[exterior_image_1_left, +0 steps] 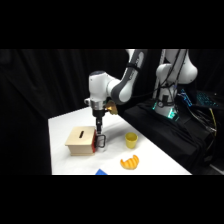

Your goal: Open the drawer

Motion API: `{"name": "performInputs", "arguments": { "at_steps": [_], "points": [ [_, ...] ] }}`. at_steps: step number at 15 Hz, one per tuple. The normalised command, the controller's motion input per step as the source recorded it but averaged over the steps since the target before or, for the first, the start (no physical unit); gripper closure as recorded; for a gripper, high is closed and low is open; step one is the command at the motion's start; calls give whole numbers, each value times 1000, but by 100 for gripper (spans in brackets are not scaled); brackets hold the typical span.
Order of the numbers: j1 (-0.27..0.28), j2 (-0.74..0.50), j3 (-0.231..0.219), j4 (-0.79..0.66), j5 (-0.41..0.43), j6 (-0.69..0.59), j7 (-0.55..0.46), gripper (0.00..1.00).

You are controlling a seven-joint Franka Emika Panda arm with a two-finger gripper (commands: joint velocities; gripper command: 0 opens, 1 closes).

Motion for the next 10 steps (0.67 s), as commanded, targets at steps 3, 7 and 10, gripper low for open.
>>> {"name": "performInputs", "arguments": {
  "at_steps": [3,7,10],
  "points": [
    [5,121,-9,-27,139,315,-40,0],
    [-20,105,11,-11,164,268,-78,0],
    [-30,102,32,7,161,236,-101,0]
  ]
}}
